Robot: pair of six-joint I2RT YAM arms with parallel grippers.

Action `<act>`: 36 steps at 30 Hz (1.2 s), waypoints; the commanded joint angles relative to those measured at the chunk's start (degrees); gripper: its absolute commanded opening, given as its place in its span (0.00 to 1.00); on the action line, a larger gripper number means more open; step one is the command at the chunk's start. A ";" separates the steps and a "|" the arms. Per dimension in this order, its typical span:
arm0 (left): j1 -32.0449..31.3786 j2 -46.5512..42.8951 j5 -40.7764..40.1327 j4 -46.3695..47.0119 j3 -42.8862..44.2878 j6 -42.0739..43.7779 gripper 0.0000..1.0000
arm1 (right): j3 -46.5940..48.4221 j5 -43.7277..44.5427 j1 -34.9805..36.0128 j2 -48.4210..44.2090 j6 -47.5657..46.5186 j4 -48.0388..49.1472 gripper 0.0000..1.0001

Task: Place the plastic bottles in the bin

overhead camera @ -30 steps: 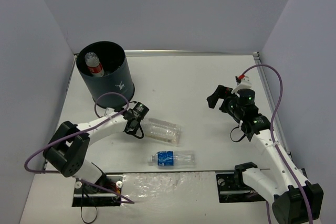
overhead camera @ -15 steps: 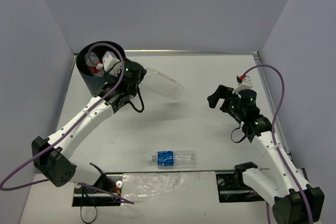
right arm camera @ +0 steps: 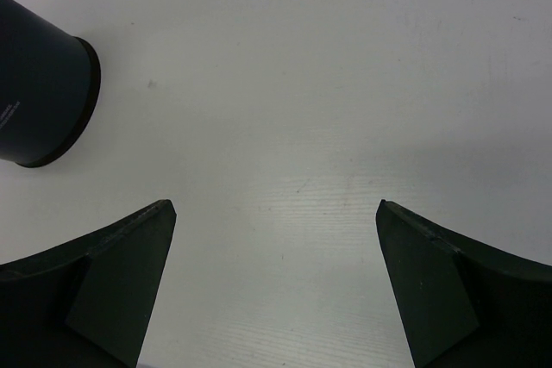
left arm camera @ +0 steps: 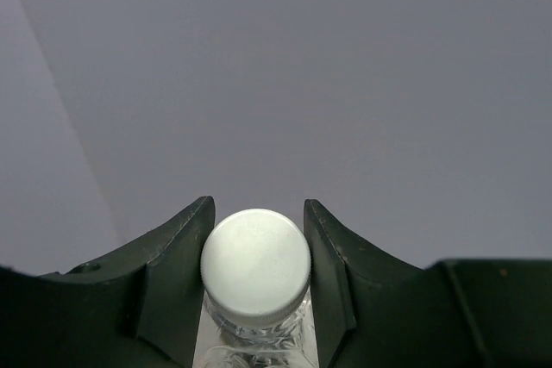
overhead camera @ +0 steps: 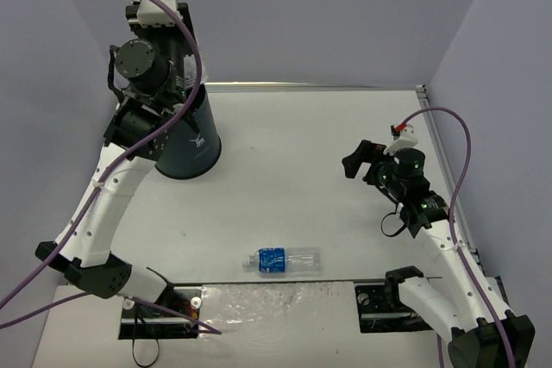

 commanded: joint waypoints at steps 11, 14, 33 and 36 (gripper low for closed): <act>15.42 3.32 3.00 -4.58 -3.47 4.51 0.00 | 0.02 2.21 -0.21 4.23 -1.03 3.97 1.00; 18.03 4.95 5.07 -7.66 -3.48 0.28 0.00 | 0.02 2.30 -0.21 4.70 -1.00 3.98 1.00; 27.01 8.36 8.76 -19.15 -11.48 -14.36 0.31 | 0.18 4.03 -0.30 6.65 -1.33 4.10 1.00; 27.01 5.80 9.13 -17.42 -14.76 -16.37 0.64 | 0.20 3.79 -0.30 6.60 -1.26 4.10 1.00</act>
